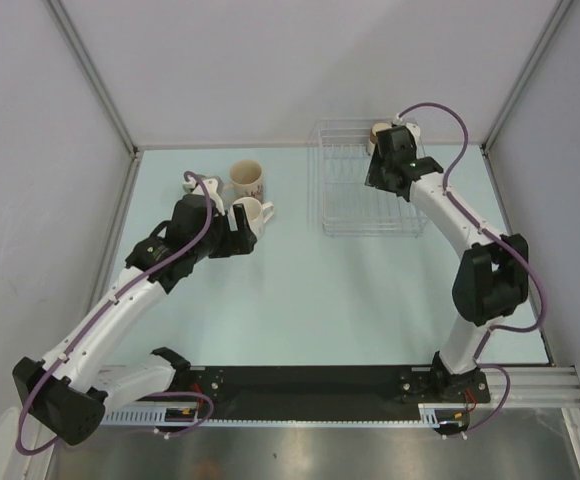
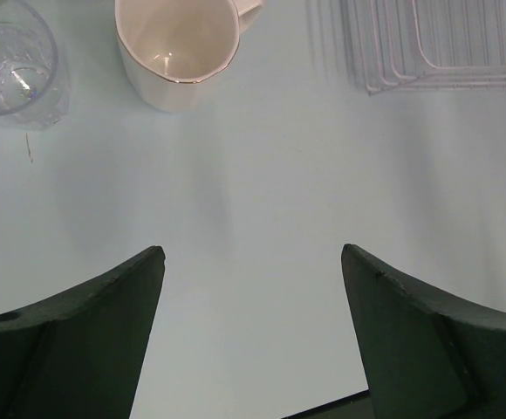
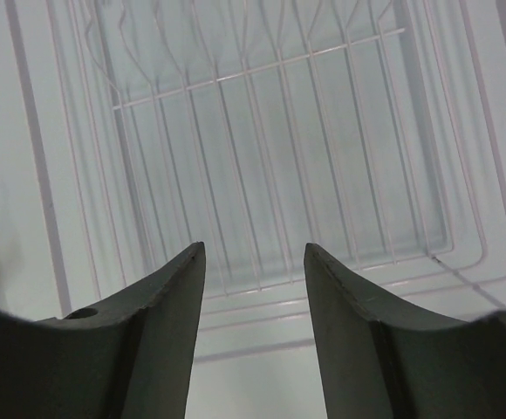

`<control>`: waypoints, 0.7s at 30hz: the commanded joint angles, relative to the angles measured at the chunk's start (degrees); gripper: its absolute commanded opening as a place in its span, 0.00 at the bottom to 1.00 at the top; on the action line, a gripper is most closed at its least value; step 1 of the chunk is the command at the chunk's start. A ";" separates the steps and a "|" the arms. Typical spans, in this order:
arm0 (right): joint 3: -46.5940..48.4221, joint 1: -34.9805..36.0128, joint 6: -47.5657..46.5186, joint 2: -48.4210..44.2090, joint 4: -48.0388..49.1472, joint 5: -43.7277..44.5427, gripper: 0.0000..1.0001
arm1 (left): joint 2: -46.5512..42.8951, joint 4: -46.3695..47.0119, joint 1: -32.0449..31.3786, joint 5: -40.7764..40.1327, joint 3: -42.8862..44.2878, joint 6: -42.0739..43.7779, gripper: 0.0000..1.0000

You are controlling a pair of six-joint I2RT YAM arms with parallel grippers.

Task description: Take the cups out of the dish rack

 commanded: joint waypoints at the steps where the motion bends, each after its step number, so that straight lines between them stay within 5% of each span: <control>1: 3.93 -0.66 -1.86 6.35 -1.89 0.41 0.52 | -0.48 1.90 -0.28 -0.31 0.65 1.45 0.88; 8: -0.89 -0.66 -1.51 7.42 -2.34 -0.20 0.39 | -0.40 1.82 -0.37 -0.40 0.21 1.45 0.88; 11: -4.14 -0.57 -1.34 5.14 -1.63 -0.64 0.23 | -0.05 1.82 -0.37 -0.22 0.30 1.45 0.88; 13: -6.68 -0.48 -1.16 4.00 -1.37 -0.64 0.00 | 0.22 1.82 -0.37 0.04 0.39 1.36 0.88; 21: -16.88 1.10 0.16 -3.99 0.12 -0.20 0.00 | 0.66 2.43 -0.37 1.10 0.13 0.74 0.88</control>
